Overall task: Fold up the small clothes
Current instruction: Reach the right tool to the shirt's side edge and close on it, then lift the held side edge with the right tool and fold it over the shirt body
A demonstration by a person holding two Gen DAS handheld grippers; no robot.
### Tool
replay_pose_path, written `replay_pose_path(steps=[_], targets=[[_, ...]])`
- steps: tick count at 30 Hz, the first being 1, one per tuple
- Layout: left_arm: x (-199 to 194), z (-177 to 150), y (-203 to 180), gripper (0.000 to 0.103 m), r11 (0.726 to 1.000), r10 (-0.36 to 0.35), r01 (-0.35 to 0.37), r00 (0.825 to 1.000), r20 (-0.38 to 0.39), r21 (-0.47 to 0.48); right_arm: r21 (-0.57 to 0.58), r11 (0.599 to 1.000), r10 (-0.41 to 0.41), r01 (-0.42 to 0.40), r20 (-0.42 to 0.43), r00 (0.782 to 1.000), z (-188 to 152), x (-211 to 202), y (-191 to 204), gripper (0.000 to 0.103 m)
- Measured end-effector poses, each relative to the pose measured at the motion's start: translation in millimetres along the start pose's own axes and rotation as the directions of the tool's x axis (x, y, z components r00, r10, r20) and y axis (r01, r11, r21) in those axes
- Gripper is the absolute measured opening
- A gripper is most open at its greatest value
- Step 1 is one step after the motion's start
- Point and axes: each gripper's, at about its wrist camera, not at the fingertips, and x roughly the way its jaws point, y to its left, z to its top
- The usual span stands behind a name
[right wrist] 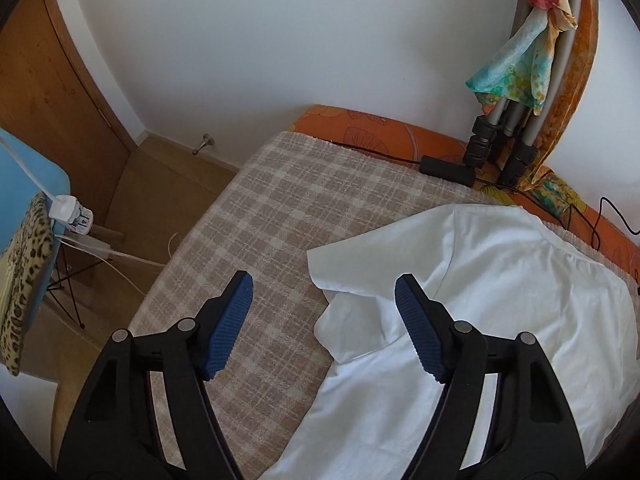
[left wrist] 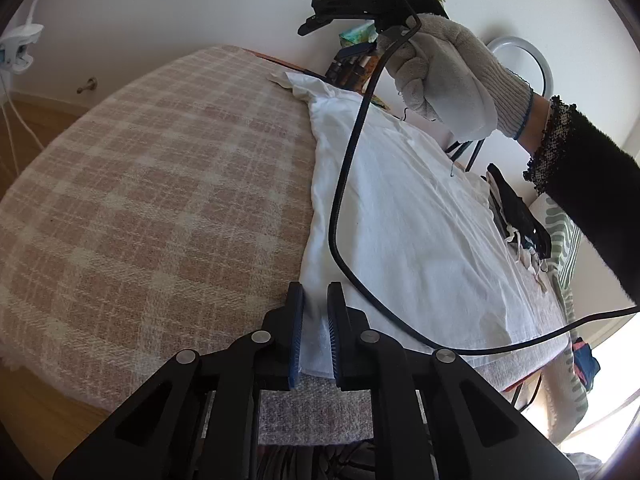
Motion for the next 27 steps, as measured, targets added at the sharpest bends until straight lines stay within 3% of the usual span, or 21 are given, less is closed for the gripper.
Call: replay_pose_path(steps=[7, 9, 11, 13, 15, 18, 23, 24, 26, 27], targets=[[5.5, 2.0, -0.4, 0.005, 1.000, -0.008, 0.008, 1.000, -0.004, 0.006, -0.122, 0.989, -0.096, 0.084, -0.098, 0.991, 9.8, 64.0, 16.2, 0.063], [5.8, 1.6, -0.5, 0.004, 1.000, -0.012, 0.012, 1.000, -0.004, 0.006, -0.125, 0.987, -0.114, 0.098, -0.122, 0.986, 11.8, 76.7, 13.3, 0.053], [5.1, 1.7, -0.1, 0.004, 1.000, -0.014, 0.014, 1.000, -0.004, 0.001, -0.118, 0.987, -0.125, 0.110, -0.136, 0.983, 13.9, 86.1, 8.9, 0.035], [4.2, 1.7, 1.3, 0.003, 1.000, -0.019, 0.019, 1.000, -0.004, -0.010, -0.092, 0.992, -0.097, 0.084, -0.143, 0.985, 16.1, 90.0, 2.5, 0.020], [2.0, 2.0, 2.3, 0.002, 1.000, -0.024, 0.023, 1.000, -0.005, -0.019, -0.065, 0.996, -0.076, 0.068, -0.123, 0.989, 20.1, 86.9, -4.1, 0.011], [-7.4, 2.2, 6.1, 0.002, 0.999, -0.019, 0.019, 1.000, 0.004, -0.026, 0.006, 1.000, -0.015, 0.015, -0.080, 0.997, 30.0, 71.8, -18.2, 0.008], [-19.9, 1.8, -1.7, 0.002, 1.000, -0.012, 0.012, 1.000, 0.012, -0.005, 0.057, 0.998, 0.012, -0.010, -0.036, 0.999, 45.5, 53.9, -37.5, 0.008], [-19.4, 2.4, -6.3, 0.005, 1.000, 0.012, -0.012, 1.000, 0.013, 0.000, 0.052, 0.999, 0.006, -0.004, -0.033, 0.999, 46.4, 52.8, -35.7, 0.008], [-20.8, 2.2, -8.5, 0.022, 1.000, 0.030, -0.030, 0.999, 0.011, 0.008, 0.046, 0.999, 0.007, -0.006, -0.030, 1.000, 46.8, 51.6, -33.6, 0.008], [-20.8, 1.1, -8.8, 0.039, 0.999, 0.044, -0.044, 0.999, 0.016, 0.015, 0.047, 0.999, 0.011, -0.009, -0.030, 0.999, 45.1, 50.5, -32.9, 0.008]])
